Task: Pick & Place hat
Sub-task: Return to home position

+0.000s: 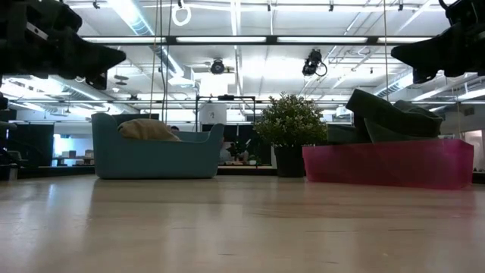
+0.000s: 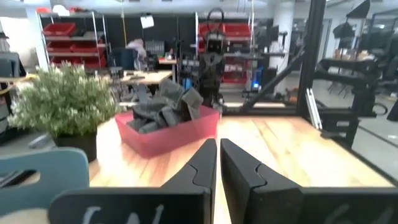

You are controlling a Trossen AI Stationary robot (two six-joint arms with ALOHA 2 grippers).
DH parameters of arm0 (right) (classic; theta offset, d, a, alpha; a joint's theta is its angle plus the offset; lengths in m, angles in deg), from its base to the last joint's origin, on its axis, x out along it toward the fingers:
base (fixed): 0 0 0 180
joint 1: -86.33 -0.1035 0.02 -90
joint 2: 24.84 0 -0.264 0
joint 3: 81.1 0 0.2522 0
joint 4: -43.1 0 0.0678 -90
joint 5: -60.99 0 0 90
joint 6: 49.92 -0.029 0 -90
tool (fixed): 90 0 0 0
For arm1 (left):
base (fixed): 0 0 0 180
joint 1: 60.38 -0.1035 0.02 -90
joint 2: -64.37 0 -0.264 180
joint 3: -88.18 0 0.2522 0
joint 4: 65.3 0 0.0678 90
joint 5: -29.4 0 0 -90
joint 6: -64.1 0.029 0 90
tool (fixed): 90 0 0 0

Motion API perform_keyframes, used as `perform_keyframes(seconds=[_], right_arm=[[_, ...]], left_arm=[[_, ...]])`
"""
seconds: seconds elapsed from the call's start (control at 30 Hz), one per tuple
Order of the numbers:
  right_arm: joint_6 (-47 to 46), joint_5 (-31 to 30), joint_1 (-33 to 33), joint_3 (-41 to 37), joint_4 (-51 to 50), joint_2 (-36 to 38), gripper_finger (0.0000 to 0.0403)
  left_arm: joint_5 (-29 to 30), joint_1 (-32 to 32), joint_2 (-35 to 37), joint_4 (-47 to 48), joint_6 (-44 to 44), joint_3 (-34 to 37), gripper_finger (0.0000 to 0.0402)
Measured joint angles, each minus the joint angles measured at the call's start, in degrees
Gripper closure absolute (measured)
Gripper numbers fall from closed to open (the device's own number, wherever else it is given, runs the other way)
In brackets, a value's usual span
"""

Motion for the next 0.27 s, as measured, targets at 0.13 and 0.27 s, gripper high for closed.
perform_keyframes(seconds=[0.13, 0.27], right_arm=[[0.0, 0.0, 0.0, 0.0, 0.0, 0.0, 0.0392], [0.0, 0.0, 0.0, 0.0, 0.0, 0.0, 0.0392]], left_arm=[[0.0, 0.0, 0.0, 3.5, -0.9, 0.0, 0.0376], [0.0, 0.0, 0.0, 4.0, -4.9, 0.0, 0.0376]])
